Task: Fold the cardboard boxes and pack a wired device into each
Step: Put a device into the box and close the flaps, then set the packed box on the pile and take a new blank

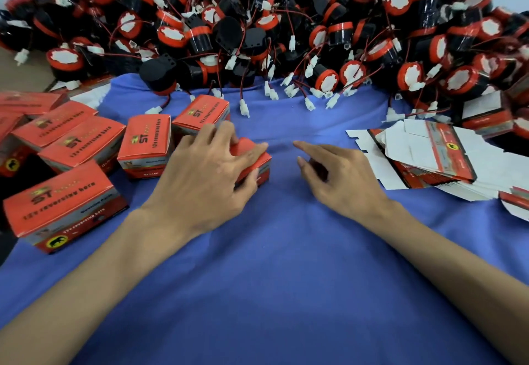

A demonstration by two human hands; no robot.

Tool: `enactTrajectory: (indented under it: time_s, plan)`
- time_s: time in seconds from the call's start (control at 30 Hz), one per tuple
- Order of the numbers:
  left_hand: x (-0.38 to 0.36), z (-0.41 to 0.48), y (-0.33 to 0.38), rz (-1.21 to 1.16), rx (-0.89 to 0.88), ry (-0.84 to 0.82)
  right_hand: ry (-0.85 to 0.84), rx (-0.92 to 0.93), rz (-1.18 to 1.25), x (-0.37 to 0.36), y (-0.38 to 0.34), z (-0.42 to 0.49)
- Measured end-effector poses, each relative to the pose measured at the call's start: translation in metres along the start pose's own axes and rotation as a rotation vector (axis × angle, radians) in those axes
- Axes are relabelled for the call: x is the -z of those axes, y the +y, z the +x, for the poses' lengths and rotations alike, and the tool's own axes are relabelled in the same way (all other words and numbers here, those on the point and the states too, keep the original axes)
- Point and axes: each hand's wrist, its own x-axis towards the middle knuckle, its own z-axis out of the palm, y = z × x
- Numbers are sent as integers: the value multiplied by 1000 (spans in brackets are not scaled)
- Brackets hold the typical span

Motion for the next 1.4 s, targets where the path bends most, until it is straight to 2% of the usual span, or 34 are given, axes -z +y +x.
enactTrajectory:
  time_s: [0.13,0.23,0.33,0.47,0.57,0.67,0.8,0.9,1.0,1.2,1.27,1.33,1.4]
  plan:
    - [9,-18,-8,80,110,9,24,-45,-41,-1,0,0]
    - [3,-27,-19,73,264,48,37,-90,-113,3,5,6]
    - [-6,-27,-37,109,375,66,-5,-148,-343,16,19,13]
    - [-11,-24,-51,100,284,61,-218,-471,-685,46,48,18]
    - [-11,-21,-53,109,244,36,-414,-659,-757,58,58,4]
    - [-12,-21,-36,117,264,55,-424,-593,-795,56,57,-10]
    - [-10,-24,3,-8,94,95,-411,-543,-765,60,54,-9]
    - [-14,-25,12,-131,50,2,-415,-472,-801,61,55,-11]
    - [-21,-24,6,-298,195,-76,-226,-417,-796,62,51,-11]
    - [-29,-17,-31,-435,284,-46,58,-295,-661,64,53,-12]
    - [-29,-15,-44,-438,367,-81,246,-120,-643,69,52,-9]
    - [-23,-16,-38,-495,396,16,441,150,-557,71,44,-6]
    - [-11,-13,-12,-907,449,48,488,386,-418,65,27,-1]
